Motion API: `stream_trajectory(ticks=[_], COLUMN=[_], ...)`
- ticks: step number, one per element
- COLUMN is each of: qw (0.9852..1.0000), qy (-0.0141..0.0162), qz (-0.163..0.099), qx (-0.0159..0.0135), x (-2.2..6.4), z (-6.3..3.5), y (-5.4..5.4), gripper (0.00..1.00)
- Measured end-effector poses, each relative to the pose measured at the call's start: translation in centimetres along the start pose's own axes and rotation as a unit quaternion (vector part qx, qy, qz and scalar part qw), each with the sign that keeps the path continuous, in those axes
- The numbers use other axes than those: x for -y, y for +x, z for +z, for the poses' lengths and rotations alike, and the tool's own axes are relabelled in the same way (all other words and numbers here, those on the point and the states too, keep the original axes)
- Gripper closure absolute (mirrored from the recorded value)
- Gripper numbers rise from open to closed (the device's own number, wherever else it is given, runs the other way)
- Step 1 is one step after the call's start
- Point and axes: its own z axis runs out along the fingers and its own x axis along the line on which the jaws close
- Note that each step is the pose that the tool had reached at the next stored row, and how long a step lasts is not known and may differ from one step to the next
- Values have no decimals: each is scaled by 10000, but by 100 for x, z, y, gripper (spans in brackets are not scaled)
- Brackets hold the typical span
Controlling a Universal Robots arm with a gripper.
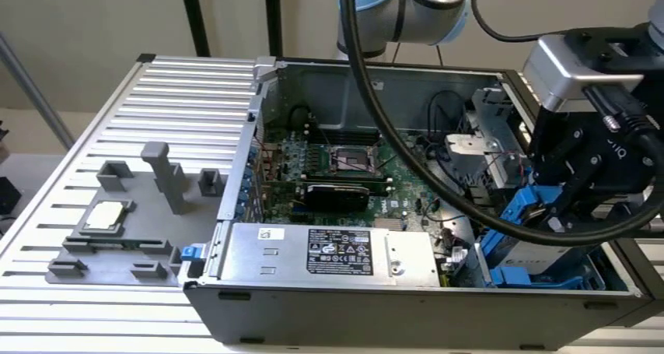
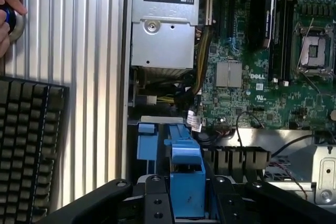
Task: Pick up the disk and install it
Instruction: 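Insert the first disk wire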
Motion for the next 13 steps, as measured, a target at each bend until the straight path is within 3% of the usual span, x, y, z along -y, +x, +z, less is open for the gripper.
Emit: stream_trajectory(ticks=[13], qw=[10000], qy=[-4], qz=[-49], qx=[0], x=[18], z=[230], y=[-1], gripper=[100])
